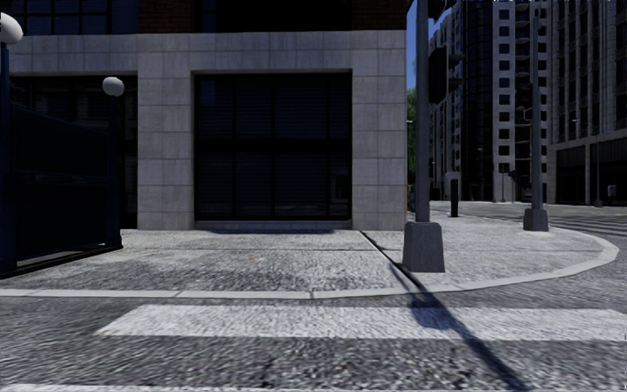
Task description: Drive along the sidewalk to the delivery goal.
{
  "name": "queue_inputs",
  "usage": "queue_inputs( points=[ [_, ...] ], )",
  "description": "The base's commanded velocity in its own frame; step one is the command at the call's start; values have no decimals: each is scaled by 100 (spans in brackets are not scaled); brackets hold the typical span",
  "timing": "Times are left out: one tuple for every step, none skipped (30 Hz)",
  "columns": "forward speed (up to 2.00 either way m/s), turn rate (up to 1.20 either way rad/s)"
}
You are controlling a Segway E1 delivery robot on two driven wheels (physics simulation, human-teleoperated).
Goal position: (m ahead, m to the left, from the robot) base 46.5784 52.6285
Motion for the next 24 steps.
queue_inputs(
  points=[
    [200,0],
    [200,0],
    [200,0],
    [200,0],
    [200,0],
    [200,0],
    [200,0],
    [200,0],
    [200,0],
    [200,0],
    [200,0],
    [187,0],
    [187,0],
    [184,0],
    [183,0],
    [182,0],
    [182,0],
    [182,0],
    [182,0],
    [182,0],
    [182,0],
    [182,0],
    [182,0],
    [182,0]
  ],
)
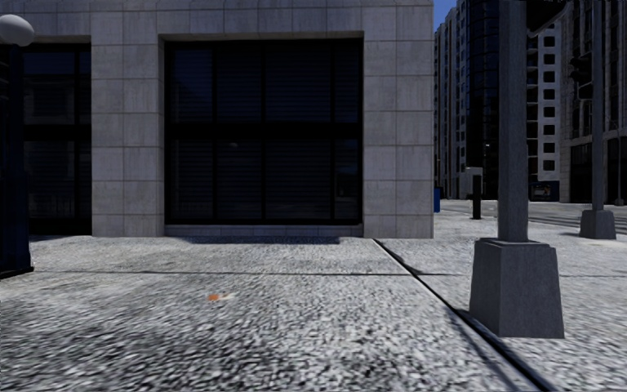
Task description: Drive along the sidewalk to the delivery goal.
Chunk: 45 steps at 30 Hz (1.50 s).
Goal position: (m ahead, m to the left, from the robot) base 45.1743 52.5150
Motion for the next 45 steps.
queue_inputs(
  points=[
    [182,0],
    [182,0],
    [182,0],
    [182,0],
    [182,0],
    [182,0],
    [182,0],
    [182,0],
    [182,0],
    [182,0],
    [182,0],
    [182,0],
    [182,0],
    [182,0],
    [182,0],
    [182,0],
    [182,0],
    [182,0],
    [181,0],
    [179,0],
    [175,0],
    [175,0],
    [173,0],
    [171,0],
    [171,0],
    [170,0],
    [170,0],
    [169,0],
    [168,-10],
    [168,-55],
    [167,-75],
    [167,-75],
    [166,-92],
    [166,-100],
    [166,-106],
    [166,-111],
    [166,-120],
    [166,-120],
    [166,-120],
    [166,-120],
    [166,-120],
    [165,-120],
    [165,-120],
    [165,-120],
    [165,-120]
  ],
)
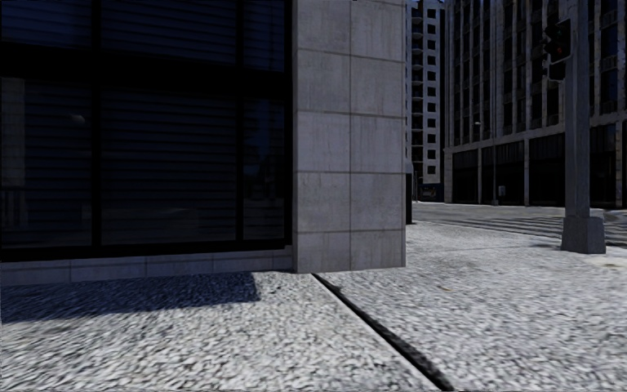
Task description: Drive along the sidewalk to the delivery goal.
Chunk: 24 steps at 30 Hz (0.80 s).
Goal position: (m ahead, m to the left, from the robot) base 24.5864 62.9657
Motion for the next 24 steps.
queue_inputs(
  points=[
    [165,-120],
    [165,-120],
    [165,-117],
    [165,-38],
    [165,-16],
    [165,-12],
    [165,-10],
    [165,-10],
    [165,-9],
    [165,-9],
    [165,-9],
    [165,-9],
    [164,-9],
    [164,-9],
    [164,-20],
    [164,-25],
    [164,-31],
    [164,-86],
    [164,-120],
    [164,-120],
    [164,-120],
    [164,-120],
    [164,-120],
    [164,-120]
  ],
)
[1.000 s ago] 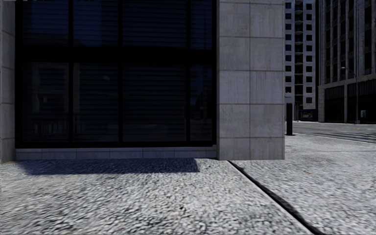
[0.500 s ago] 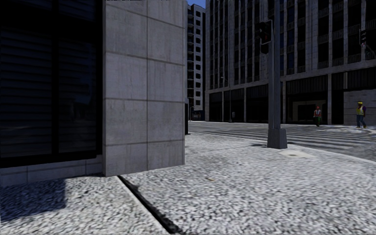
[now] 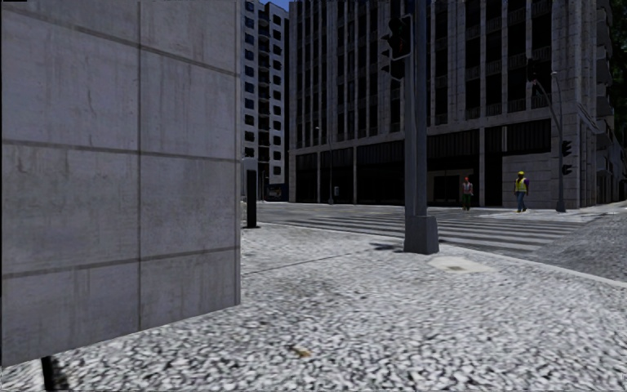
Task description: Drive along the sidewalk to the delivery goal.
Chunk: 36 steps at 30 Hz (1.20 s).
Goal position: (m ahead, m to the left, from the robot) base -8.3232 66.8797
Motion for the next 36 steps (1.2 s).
queue_inputs(
  points=[
    [164,-120],
    [164,-120],
    [164,-120],
    [164,-120],
    [164,-113],
    [164,-32],
    [164,-14],
    [164,-14],
    [164,-4],
    [164,0],
    [164,0],
    [164,0],
    [164,0],
    [164,0],
    [164,0],
    [164,0],
    [164,0],
    [164,2],
    [164,28],
    [164,79],
    [164,79],
    [164,103],
    [164,120],
    [164,120],
    [164,120],
    [164,120],
    [164,120],
    [164,120],
    [164,120],
    [164,120],
    [164,120],
    [164,120],
    [164,120],
    [164,120],
    [164,120],
    [164,120]
  ],
)
